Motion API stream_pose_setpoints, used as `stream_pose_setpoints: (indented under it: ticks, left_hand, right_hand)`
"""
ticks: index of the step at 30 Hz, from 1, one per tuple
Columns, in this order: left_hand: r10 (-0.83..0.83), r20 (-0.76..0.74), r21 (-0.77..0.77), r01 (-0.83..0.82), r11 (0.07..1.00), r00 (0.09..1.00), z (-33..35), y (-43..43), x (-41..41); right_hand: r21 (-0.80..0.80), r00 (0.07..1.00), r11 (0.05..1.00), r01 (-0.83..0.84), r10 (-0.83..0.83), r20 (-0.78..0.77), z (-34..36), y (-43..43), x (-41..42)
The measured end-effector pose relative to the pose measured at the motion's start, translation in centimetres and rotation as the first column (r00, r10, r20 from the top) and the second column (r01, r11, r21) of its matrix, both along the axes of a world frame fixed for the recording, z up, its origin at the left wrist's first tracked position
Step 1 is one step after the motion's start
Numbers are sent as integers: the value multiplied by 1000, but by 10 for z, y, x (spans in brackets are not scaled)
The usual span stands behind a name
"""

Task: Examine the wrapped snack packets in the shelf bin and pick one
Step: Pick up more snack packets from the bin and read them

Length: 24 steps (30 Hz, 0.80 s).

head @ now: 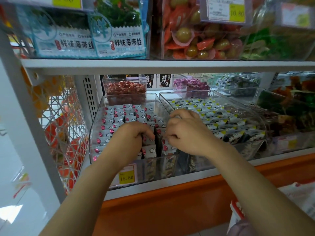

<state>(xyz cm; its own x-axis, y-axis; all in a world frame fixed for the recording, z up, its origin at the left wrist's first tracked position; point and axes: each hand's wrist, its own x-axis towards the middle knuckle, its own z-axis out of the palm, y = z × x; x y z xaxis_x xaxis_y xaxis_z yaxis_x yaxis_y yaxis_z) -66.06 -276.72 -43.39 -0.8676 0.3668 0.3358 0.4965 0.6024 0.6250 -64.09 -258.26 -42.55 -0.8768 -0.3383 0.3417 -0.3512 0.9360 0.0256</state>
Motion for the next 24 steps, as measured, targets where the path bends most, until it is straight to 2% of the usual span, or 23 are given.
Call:
stream_pose_setpoints:
  ticks: [3,4,6,10,12,16,19,24]
  left_hand:
    - [5,-5,19,-4,1000,1000,1,-2,-1]
    - [8,2,36,-8,999,1000,0,-2,-2]
    - [12,12,64,-12,998,1000,0,-2,-4]
    - [17,16,65,-18,998,1000,1,-5,-6]
    - [30,11,60,-31,998,999,2,-7,-6]
    - [47,3,56,-47,997,999,3,-8,-6]
    - [64,7,87,-64,994,998,4,-8,-5]
    - [113,-12,186,-108,977,994,5,-6,-1]
  right_hand:
    - [-266,998,964,0,-16,-59,17,-1,-7]
    - [-297,997,955,7,-30,-74,22,-2,-11]
    - [-246,996,969,30,-48,-70,25,-6,-18]
    - [42,990,989,139,-140,3,13,-17,-28]
    - [40,986,985,168,-168,0,8,-19,-30]
    - [-142,990,984,103,-116,-83,9,-17,-29]
    - [-334,968,941,62,-138,-210,13,-13,-25]
    - [-515,907,857,-23,-199,-371,18,-7,-10]
